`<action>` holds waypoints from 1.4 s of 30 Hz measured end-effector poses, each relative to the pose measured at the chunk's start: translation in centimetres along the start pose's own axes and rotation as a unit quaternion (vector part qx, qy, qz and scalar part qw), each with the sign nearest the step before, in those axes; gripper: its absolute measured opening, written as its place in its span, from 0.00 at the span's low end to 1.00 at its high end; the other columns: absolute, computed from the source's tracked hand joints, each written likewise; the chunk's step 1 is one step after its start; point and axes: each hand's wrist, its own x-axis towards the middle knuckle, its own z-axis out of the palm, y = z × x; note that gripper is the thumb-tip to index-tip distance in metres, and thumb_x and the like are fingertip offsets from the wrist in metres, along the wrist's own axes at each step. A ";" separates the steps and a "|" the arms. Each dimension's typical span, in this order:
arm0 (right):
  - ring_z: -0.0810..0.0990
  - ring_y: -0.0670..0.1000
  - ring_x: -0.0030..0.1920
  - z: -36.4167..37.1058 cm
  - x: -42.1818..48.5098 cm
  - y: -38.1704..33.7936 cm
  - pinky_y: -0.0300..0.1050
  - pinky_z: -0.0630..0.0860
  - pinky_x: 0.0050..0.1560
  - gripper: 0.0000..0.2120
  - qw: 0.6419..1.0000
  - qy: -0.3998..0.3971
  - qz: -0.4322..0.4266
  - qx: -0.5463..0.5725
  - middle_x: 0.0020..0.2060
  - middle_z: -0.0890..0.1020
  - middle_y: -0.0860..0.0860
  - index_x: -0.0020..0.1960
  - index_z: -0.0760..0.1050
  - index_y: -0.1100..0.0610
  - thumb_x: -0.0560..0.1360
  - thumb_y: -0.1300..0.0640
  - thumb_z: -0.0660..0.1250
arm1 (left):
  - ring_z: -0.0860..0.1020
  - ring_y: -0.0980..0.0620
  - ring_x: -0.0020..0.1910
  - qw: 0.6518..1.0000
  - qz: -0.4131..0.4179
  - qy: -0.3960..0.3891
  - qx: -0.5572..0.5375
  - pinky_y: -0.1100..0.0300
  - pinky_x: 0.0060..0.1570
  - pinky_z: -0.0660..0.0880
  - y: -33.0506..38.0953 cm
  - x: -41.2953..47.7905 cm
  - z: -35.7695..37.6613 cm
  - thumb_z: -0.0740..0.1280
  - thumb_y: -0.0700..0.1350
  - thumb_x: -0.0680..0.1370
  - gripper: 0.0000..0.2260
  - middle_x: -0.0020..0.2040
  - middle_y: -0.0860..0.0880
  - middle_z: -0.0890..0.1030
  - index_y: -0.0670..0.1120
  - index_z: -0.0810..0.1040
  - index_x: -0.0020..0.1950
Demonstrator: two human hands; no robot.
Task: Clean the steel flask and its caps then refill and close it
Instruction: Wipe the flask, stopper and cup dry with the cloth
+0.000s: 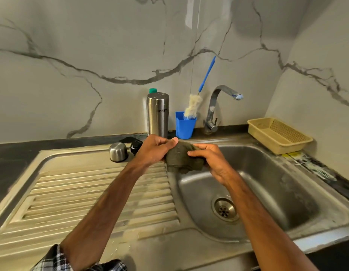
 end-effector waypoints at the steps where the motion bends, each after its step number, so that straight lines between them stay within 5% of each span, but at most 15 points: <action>1: 0.84 0.58 0.55 -0.3 -0.1 -0.1 0.50 0.81 0.53 0.14 1.000 -0.017 0.003 -0.013 0.50 0.86 0.56 0.58 0.83 0.60 0.72 0.62 0.74 | 0.80 0.48 0.38 0.999 0.021 0.000 0.028 0.53 0.42 0.80 0.0 0.0 0.0 0.68 0.57 0.80 0.23 0.43 0.35 0.83 0.36 0.84 0.46; 6: 0.84 0.58 0.57 -0.4 -1.2 -1.0 0.51 0.80 0.58 0.19 0.985 -0.162 0.033 -0.057 0.54 0.85 0.59 0.64 0.77 0.60 0.74 0.58 0.74 | 0.82 0.47 0.41 0.976 0.136 -0.095 0.140 0.54 0.43 0.79 0.6 -0.4 -0.3 0.65 0.53 0.82 0.14 0.41 0.45 0.84 0.44 0.85 0.49; 9: 0.85 0.54 0.56 0.5 -1.5 -1.7 0.50 0.80 0.60 0.20 0.981 -0.171 0.022 -0.085 0.53 0.86 0.56 0.64 0.77 0.61 0.73 0.61 0.75 | 0.83 0.55 0.43 0.960 0.183 -0.136 0.165 0.58 0.46 0.80 0.9 -0.2 -0.6 0.68 0.52 0.81 0.10 0.43 0.53 0.85 0.48 0.86 0.52; 14: 0.85 0.55 0.55 1.8 -1.4 -1.4 0.51 0.80 0.59 0.18 0.979 -0.174 0.044 -0.099 0.52 0.86 0.56 0.60 0.80 0.62 0.72 0.57 0.76 | 0.84 0.59 0.46 0.960 0.216 -0.097 0.147 0.65 0.50 0.79 1.0 -0.4 -0.9 0.73 0.50 0.78 0.07 0.46 0.56 0.86 0.48 0.86 0.52; 22: 0.86 0.55 0.51 1.8 -1.0 -0.7 0.45 0.83 0.46 0.16 0.993 -0.029 0.072 0.084 0.50 0.86 0.58 0.57 0.81 0.62 0.74 0.55 0.75 | 0.81 0.61 0.45 0.966 0.174 0.114 0.151 0.68 0.45 0.78 -0.6 0.5 -2.3 0.72 0.47 0.79 0.09 0.47 0.56 0.84 0.47 0.83 0.57; 28: 0.86 0.51 0.46 1.9 0.0 0.6 0.44 0.83 0.46 0.10 0.991 0.079 0.058 0.092 0.47 0.87 0.56 0.53 0.82 0.61 0.75 0.57 0.74 | 0.82 0.57 0.46 0.961 0.090 0.247 0.088 0.65 0.47 0.81 -2.0 1.6 -3.2 0.76 0.46 0.75 0.13 0.49 0.53 0.84 0.46 0.81 0.58; 35: 0.85 0.43 0.39 2.3 0.3 1.3 0.36 0.82 0.38 0.06 0.985 0.158 0.002 0.069 0.41 0.86 0.48 0.51 0.81 0.56 0.75 0.61 0.74 | 0.69 0.44 0.69 0.963 -0.020 0.217 0.159 0.49 0.68 0.72 -0.8 5.8 -2.1 0.81 0.60 0.67 0.47 0.71 0.43 0.69 0.42 0.61 0.76; 39: 0.85 0.42 0.38 1.6 0.4 1.6 0.35 0.80 0.36 0.07 0.980 0.180 -0.005 0.081 0.41 0.85 0.48 0.52 0.80 0.55 0.75 0.62 0.73 | 0.75 0.46 0.60 0.966 -0.039 0.205 0.151 0.49 0.59 0.78 -1.6 7.9 -1.4 0.83 0.59 0.64 0.42 0.61 0.45 0.74 0.43 0.66 0.67; 42: 0.85 0.40 0.35 1.3 0.2 1.8 0.33 0.78 0.33 0.07 0.977 0.196 -0.009 0.082 0.40 0.85 0.48 0.52 0.81 0.56 0.75 0.63 0.73 | 0.77 0.50 0.55 0.977 -0.021 0.184 0.101 0.61 0.49 0.77 -1.4 7.9 -0.5 0.82 0.52 0.68 0.36 0.60 0.44 0.78 0.42 0.69 0.68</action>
